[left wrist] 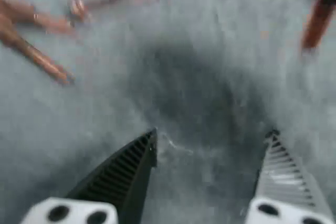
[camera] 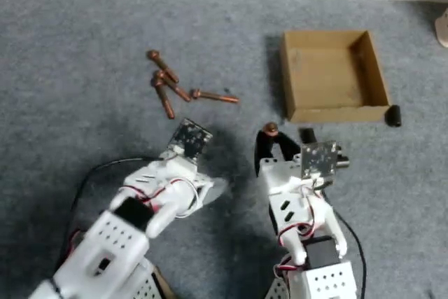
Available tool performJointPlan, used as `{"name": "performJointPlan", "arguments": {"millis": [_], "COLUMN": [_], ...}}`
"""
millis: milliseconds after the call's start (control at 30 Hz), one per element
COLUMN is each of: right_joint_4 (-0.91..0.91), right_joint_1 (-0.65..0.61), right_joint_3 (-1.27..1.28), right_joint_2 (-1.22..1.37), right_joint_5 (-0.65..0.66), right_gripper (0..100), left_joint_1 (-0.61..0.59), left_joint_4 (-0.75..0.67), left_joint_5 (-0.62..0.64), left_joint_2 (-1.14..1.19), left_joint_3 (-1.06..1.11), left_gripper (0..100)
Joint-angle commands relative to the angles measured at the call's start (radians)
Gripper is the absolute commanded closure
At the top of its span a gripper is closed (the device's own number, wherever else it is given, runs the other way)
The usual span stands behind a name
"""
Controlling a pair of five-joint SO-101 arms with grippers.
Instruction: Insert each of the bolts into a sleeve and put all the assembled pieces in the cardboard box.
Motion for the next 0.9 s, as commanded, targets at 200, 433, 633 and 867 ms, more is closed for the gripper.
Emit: {"name": "performJointPlan", "arguments": {"millis": [200,433,633,867], "right_joint_4": [0.033,0.189,0.185,0.183], "right_joint_1": [0.018,0.018,0.042,0.130], "right_joint_3": [0.108,-0.073,-0.153,-0.498], "right_joint_2": [-0.002,-0.001,0.156,0.611], "right_joint_5": [0.006,0.110,0.178,0.180], "right_gripper": [99.5,99.5,99.5,99.5], "left_joint_1": [-0.113,-0.128,-0.128,-0.130], "left_joint_4": [0.087,0.087,0.087,0.055], "left_joint_5": [-0.003,-0.002,-0.002,-0.002], "left_joint_2": [0.008,0.010,0.010,0.010], "left_joint_3": [-0.056,-0.054,-0.045,-0.022], "left_gripper": [72,80,84,85]}}
